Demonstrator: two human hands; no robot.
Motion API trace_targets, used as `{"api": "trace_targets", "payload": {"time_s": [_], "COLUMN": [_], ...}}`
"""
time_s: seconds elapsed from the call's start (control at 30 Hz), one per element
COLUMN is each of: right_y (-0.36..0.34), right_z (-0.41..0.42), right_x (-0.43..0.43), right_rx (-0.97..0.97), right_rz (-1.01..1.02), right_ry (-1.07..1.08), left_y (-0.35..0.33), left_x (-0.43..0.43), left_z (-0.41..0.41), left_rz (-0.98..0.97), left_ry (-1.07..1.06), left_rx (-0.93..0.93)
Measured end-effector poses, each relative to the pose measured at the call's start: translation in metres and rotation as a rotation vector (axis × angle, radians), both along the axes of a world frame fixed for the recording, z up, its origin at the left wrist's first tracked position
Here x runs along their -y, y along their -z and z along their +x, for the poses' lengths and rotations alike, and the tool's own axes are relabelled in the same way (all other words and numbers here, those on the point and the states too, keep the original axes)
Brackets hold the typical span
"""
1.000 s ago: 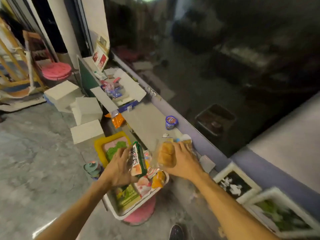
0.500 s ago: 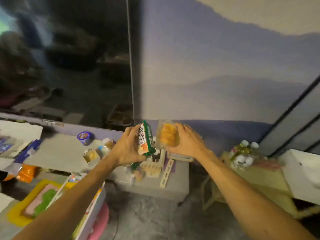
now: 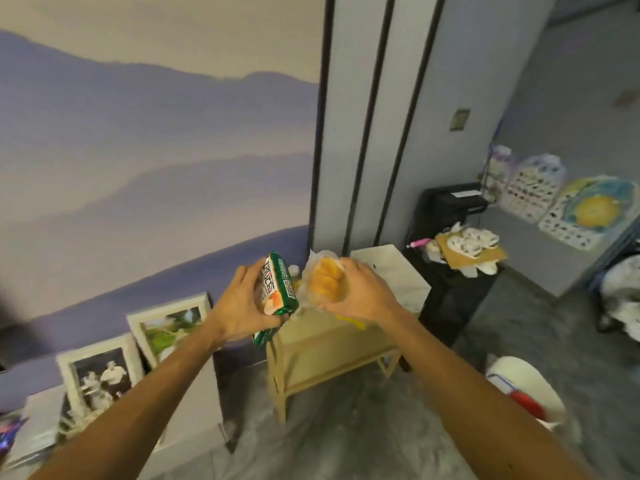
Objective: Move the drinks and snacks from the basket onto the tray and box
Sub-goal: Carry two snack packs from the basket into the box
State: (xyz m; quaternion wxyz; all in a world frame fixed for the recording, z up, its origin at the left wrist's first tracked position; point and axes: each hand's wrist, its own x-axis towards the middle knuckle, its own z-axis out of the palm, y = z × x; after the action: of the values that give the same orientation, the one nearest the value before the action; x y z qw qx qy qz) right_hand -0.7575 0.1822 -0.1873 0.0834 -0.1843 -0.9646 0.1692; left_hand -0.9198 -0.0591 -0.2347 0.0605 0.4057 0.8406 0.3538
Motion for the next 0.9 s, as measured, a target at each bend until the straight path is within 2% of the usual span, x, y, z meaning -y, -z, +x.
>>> {"api": "trace_targets", "payload": {"time_s": [0.2,0.43,0.53,0.63,0.8,0.9], "right_y": [0.022,0.052,0.06,0.07,0.102,0.13], "right_z": [0.033,0.002,-0.023,-0.051,-0.091,-0.117], "right_x": [-0.117,-0.252,-0.313,-0.369,-0.44,-0.481], "right_rx": [0.0,0.124,0.197,0.242,0.351,0.409], "right_rz": [-0.082,-0.087,-0.054,-0.022,0.08,0.147], "right_ry": [0.188,0.303,0.28,0.264,0.146,0.048], "left_y": [0.007,0.031,0.047,0.063,0.101,0.128], "left_x": [-0.141,-0.285,-0.345,-0.4,-0.473,-0.51], "left_z": [-0.009,-0.053,-0.079,-0.102,-0.117,-0.116], "left_rz": [-0.019,-0.068,-0.128,-0.122,-0.244,-0.283], "left_ry": [0.128,0.171,0.24,0.167,0.221,0.176], "left_rx": [0.027,0.042,-0.033,0.031,0.059,0.17]}}
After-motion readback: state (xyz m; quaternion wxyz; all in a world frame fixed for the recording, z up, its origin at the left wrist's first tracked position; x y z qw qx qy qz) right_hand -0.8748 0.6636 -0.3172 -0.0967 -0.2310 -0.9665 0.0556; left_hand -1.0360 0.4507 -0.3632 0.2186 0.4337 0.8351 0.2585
